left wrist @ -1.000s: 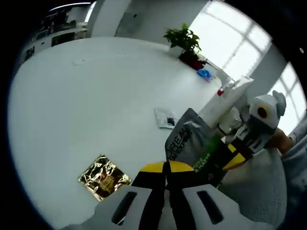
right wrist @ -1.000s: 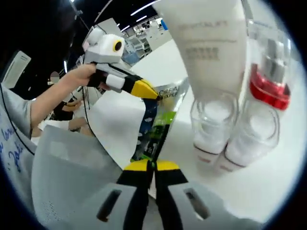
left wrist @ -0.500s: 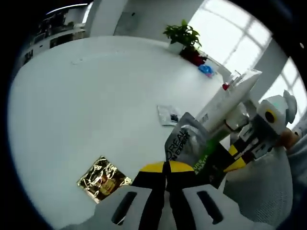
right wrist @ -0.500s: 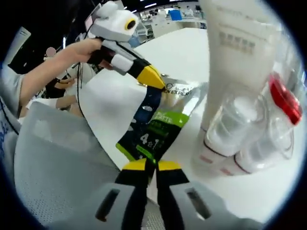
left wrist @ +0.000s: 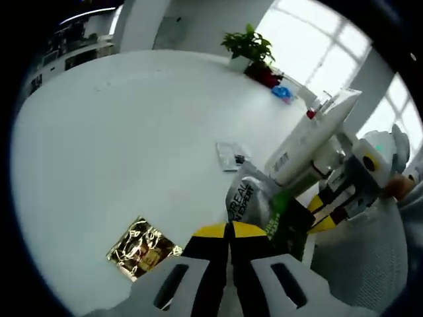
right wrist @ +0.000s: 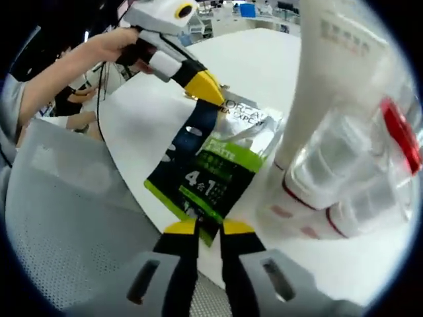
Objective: Arrange the skincare products in the storage area until every visible bottle or jar stands upright without overlapping.
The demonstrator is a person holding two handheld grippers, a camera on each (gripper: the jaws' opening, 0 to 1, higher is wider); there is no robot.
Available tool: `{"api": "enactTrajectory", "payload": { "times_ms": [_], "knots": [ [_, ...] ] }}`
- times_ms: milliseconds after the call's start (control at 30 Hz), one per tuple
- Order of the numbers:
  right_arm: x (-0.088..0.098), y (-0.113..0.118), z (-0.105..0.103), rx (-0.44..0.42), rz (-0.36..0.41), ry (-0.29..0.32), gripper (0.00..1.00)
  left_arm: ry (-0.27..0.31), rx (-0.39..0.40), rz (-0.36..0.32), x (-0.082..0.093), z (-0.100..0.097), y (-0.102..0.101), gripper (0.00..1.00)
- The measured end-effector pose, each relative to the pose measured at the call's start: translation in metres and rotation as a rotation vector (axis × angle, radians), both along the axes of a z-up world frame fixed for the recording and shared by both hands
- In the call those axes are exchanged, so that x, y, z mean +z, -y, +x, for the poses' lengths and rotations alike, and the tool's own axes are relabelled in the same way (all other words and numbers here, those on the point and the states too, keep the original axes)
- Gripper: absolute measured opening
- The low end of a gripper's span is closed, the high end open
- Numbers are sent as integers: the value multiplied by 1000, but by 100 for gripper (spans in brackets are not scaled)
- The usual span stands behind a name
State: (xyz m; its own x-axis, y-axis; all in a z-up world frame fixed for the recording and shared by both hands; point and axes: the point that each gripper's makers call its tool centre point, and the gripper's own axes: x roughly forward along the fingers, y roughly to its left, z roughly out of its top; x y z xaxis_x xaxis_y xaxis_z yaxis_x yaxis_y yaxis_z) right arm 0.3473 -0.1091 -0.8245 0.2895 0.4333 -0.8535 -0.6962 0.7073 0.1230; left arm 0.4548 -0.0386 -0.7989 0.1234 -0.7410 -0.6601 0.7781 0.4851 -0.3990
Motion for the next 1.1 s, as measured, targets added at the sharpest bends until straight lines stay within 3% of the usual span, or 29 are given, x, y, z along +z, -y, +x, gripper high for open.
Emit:
{"api": "enactTrajectory", "payload": {
  "times_ms": [167, 300, 467, 567, 767, 1100],
  "knots": [
    [4, 16, -1, 27, -97, 43, 8, 6, 0, 14, -3, 4, -2, 0],
    [7, 18, -6, 29, -92, 41, 10, 4, 1, 13, -3, 5, -2, 0],
    [20, 2, 3, 36, -59, 114, 11, 4, 11, 12, -5, 9, 0, 0],
    [18, -13, 6, 63, -46, 129, 13, -8, 32, 16, -7, 12, 0, 0],
    [10, -33, 8, 134, -81, 154, 17, -3, 44, 4, -6, 16, 1, 0],
    [3, -40, 18, 181, -139, 184, 22, 5, 61, -5, -9, 27, -1, 0]
  ]
}}
